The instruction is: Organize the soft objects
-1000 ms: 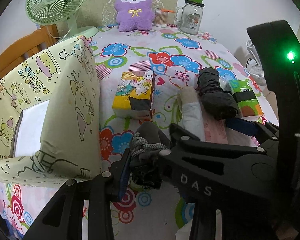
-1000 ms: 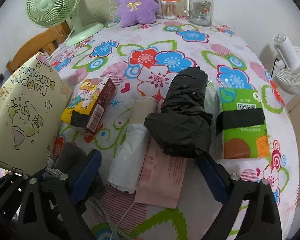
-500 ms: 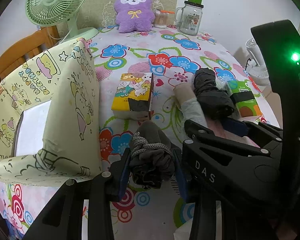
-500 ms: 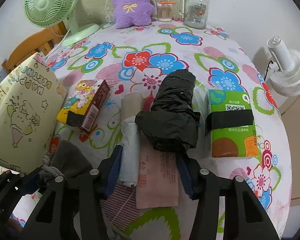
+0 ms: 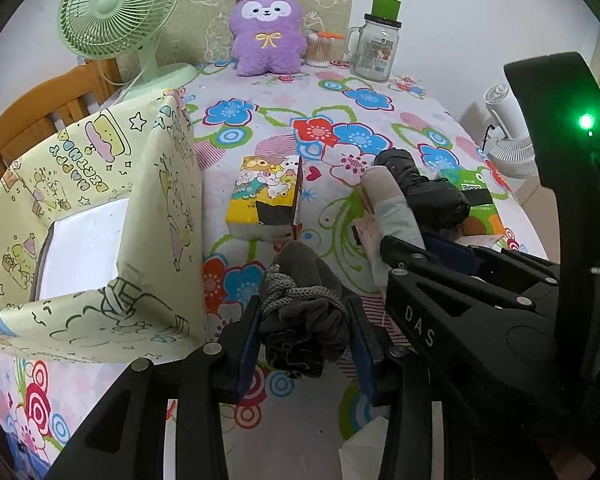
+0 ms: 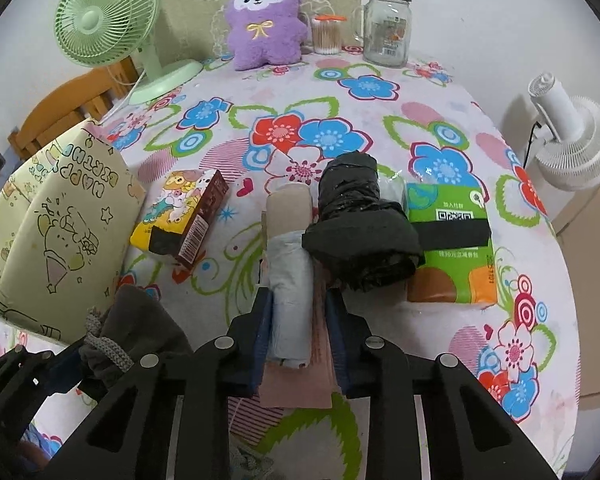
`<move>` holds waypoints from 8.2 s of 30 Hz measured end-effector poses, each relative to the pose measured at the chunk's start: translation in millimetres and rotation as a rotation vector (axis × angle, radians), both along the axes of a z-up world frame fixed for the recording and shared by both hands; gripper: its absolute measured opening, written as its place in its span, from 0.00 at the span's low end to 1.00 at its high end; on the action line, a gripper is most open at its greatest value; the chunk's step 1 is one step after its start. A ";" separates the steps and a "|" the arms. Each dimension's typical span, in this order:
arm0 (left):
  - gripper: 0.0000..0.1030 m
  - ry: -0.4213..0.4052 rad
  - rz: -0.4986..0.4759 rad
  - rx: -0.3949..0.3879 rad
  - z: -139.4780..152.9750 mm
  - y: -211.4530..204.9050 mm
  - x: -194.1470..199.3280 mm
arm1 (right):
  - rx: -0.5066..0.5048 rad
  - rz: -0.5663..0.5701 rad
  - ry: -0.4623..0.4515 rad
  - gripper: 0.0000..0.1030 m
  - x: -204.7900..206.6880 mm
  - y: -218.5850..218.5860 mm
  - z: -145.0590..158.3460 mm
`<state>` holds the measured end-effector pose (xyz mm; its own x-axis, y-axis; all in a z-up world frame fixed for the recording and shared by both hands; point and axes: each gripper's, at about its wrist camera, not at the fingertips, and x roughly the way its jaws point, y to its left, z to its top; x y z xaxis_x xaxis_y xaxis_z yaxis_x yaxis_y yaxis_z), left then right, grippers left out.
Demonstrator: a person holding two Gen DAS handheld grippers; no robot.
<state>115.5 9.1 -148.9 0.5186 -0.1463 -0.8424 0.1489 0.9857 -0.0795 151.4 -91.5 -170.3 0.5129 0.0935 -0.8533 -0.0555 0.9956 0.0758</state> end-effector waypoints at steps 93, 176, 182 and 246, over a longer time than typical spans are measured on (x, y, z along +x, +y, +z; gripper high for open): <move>0.44 -0.060 0.310 0.071 32.4 178.6 11.2 | 0.001 0.353 -0.051 0.20 30.6 216.3 52.8; 0.93 -0.184 0.014 0.090 72.0 -33.0 10.9 | 0.020 0.009 -0.210 0.86 -3.1 -22.2 101.9; 0.93 -0.137 -0.009 0.100 53.1 -47.7 29.1 | 0.028 -0.013 -0.167 0.86 13.6 -36.1 81.2; 0.93 -0.044 -0.118 0.202 -8.5 -95.4 79.2 | 0.053 -0.146 -0.014 0.53 58.2 -84.4 5.8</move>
